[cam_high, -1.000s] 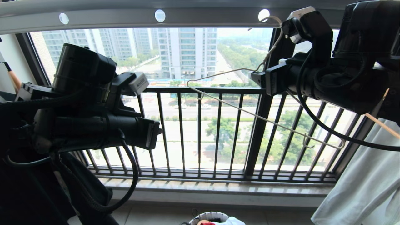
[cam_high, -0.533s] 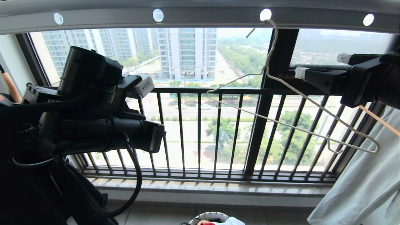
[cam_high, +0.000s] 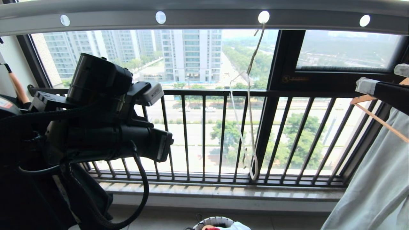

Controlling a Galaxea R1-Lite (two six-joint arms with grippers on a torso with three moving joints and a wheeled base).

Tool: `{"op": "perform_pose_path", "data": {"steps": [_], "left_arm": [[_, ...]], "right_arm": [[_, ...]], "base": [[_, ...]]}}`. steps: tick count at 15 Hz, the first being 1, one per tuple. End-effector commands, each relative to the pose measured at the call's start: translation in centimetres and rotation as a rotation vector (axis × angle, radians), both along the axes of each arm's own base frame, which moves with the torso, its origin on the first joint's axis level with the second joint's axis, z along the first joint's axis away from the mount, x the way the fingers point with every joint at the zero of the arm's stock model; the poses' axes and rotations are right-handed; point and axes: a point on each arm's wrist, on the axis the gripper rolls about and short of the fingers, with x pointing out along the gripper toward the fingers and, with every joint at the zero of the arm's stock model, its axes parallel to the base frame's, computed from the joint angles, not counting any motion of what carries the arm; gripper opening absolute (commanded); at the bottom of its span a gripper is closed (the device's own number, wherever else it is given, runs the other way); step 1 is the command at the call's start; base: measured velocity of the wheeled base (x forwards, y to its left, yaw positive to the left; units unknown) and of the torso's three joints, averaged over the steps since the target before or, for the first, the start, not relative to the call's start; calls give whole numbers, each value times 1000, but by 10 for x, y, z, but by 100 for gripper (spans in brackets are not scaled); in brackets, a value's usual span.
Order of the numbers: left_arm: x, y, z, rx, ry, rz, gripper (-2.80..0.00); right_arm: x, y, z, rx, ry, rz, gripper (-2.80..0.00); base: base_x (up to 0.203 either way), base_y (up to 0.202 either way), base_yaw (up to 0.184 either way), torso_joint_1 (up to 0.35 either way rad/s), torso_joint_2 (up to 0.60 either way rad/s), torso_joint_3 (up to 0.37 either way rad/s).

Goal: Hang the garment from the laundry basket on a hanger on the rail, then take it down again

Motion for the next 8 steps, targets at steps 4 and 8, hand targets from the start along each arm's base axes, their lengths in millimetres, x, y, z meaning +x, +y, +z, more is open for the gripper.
{"op": "perform_pose_path", "data": {"steps": [4, 8], "left_arm": [[-27, 10, 18, -45, -59, -30, -280], [-75, 45, 37, -119, -159, -27, -280]], "right_arm": [[-18, -11, -12, -10, 17, 2, -280], [-50, -34, -11, 39, 8, -29, -280]], "base": [[0, 0, 0, 0, 0, 0], [0, 0, 0, 0, 0, 0]]}}
